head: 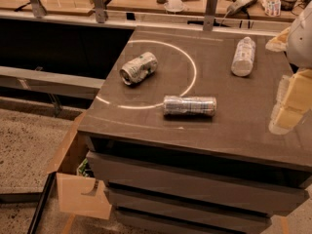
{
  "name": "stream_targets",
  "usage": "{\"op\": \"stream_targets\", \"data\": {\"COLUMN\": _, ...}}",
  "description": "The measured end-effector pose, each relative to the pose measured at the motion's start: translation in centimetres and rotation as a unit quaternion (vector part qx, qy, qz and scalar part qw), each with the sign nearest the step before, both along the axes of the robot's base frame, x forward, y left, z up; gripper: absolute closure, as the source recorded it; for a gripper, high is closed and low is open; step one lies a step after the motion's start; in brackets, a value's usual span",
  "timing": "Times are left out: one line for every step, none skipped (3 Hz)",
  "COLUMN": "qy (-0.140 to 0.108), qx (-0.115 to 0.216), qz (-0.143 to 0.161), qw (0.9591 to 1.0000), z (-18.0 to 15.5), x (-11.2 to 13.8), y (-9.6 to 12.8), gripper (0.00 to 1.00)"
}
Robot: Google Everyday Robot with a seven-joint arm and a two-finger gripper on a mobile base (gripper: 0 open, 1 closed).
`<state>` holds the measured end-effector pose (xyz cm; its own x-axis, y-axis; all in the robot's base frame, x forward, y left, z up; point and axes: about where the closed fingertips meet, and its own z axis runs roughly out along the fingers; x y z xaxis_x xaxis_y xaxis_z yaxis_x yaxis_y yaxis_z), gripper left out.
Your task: Move blue plastic bottle near 7up can
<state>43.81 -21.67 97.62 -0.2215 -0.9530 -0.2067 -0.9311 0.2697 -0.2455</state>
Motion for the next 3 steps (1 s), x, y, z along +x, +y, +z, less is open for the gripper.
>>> {"op": "stream_targets", "data": {"qy": 0.0, "qx": 0.0, "qz": 0.0, "qw": 1.0, "z": 0.0, "x": 0.0, "y": 0.0, "gripper": 0.0}}
{"op": "stream_targets", "data": {"qy": -0.009, "qx": 0.023, "qz": -0.02, "qw": 0.9995, "z": 0.0, "x": 0.7, "y": -0.6, "gripper": 0.0}}
{"op": "stream_targets", "data": {"qy": -0.026, "qx": 0.062, "qz": -0.094, "qw": 0.9933, "z": -0.7, "x": 1.7, "y": -4.1, "gripper": 0.0}}
